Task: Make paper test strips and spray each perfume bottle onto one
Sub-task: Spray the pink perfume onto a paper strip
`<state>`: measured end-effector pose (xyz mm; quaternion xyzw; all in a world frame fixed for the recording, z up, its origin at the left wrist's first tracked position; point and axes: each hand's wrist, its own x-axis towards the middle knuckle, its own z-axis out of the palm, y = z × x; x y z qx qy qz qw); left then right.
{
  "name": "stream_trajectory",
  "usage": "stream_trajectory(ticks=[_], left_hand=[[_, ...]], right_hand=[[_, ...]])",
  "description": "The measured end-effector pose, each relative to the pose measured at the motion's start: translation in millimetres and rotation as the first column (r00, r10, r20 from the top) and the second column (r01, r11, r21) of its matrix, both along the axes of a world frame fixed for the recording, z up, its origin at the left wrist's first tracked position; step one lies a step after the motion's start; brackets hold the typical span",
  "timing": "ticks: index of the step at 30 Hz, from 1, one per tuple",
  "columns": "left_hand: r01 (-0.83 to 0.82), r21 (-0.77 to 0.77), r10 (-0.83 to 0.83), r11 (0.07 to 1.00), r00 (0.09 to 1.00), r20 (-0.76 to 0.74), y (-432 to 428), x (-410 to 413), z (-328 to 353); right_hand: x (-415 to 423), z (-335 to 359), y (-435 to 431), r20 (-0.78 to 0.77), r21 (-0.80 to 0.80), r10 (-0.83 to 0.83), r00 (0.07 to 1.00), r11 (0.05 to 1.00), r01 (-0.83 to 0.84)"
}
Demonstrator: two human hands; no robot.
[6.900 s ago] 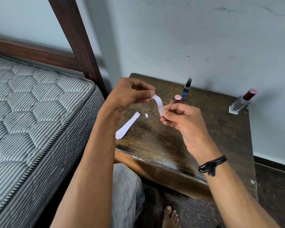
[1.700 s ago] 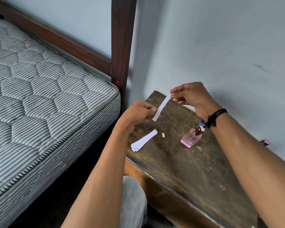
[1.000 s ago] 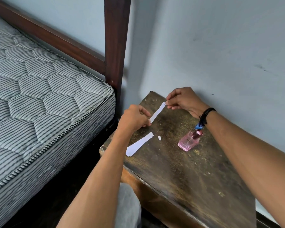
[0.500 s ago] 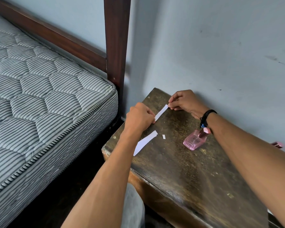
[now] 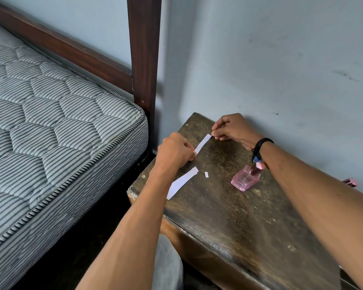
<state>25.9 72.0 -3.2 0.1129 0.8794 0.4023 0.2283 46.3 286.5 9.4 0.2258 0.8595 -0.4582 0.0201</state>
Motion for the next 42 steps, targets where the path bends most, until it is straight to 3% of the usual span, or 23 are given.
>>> stream_trajectory(ticks=[13, 19, 24, 27, 33, 37, 42], left_hand=[[-0.034, 0.065, 0.034, 0.997, 0.999, -0.003, -4.0, -10.0, -10.4], [-0.069, 0.108, 0.072, 0.992, 0.997, -0.027, -2.8, -5.5, -6.6], [-0.043, 0.146, 0.054, 0.988, 0.996, -0.067, -2.5, -3.4, -1.2], [0.045, 0.201, -0.026, 0.979, 0.995, -0.097, -0.6, -2.3, 2.6], [0.427, 0.323, -0.414, 0.845, 0.904, -0.111, 13.7, 16.8, 15.1], [0.536, 0.299, -0.536, 0.789, 0.839, -0.089, 25.1, 32.5, 14.5], [0.604, 0.197, -0.593, 0.773, 0.797, -0.115, 35.2, 37.3, 3.4]], right_hand=[[60.2, 40.7, 9.7, -0.015, -0.05, -0.169, 0.985, 0.984, 0.168], [69.0, 63.2, -23.4, 0.003, -0.074, -0.056, 0.998, 0.996, 0.056], [73.9, 87.6, -34.3, -0.08, -0.111, -0.04, 0.996, 0.993, 0.031], [91.8, 100.3, -41.7, -0.183, -0.142, -0.107, 0.977, 0.987, 0.081], [153.5, 80.3, -52.5, -0.344, -0.116, -0.368, 0.864, 0.93, 0.35], [177.9, 41.0, -57.5, -0.251, -0.099, -0.509, 0.824, 0.86, 0.501], [185.7, 17.0, -57.4, -0.097, -0.208, -0.487, 0.868, 0.863, 0.461]])
